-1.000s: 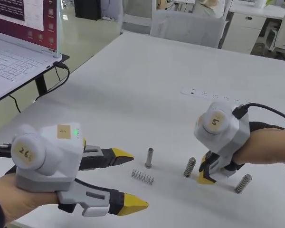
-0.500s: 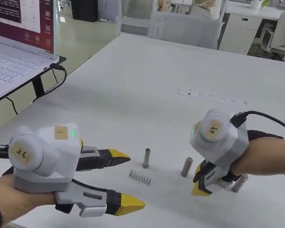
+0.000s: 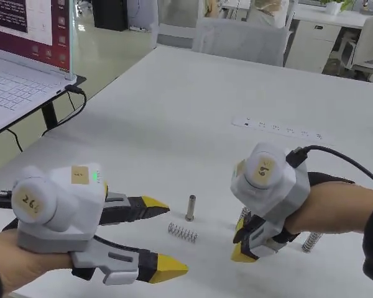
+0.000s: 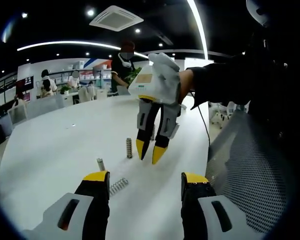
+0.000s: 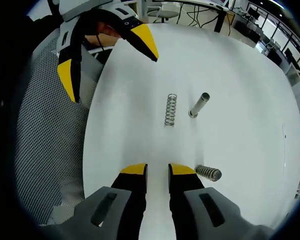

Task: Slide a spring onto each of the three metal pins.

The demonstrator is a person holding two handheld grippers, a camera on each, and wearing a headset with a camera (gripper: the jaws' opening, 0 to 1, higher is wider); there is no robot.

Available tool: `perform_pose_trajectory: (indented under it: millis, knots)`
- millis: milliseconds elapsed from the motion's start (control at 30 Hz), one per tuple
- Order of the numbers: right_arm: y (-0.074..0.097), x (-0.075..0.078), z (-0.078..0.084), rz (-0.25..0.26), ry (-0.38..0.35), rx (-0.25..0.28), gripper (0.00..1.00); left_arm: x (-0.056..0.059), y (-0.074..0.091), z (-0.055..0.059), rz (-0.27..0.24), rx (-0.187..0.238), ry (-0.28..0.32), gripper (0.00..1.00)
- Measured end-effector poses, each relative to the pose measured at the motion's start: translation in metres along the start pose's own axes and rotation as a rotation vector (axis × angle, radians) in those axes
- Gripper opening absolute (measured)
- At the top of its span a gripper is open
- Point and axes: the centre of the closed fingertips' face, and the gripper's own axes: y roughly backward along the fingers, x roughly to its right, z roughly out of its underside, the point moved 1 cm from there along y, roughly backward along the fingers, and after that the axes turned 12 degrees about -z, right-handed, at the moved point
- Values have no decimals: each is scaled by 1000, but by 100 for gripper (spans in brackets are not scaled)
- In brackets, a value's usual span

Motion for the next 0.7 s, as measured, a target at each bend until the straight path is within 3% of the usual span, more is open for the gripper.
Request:
perform_pose_trajectory:
  millis: [367,700]
  knots:
    - [-8,11,-30,27,32,47,14,1,0,0,0,-2,-1,52]
    - [-23,20,-42,38,23,62,15,0,1,0,-5,0,3,52]
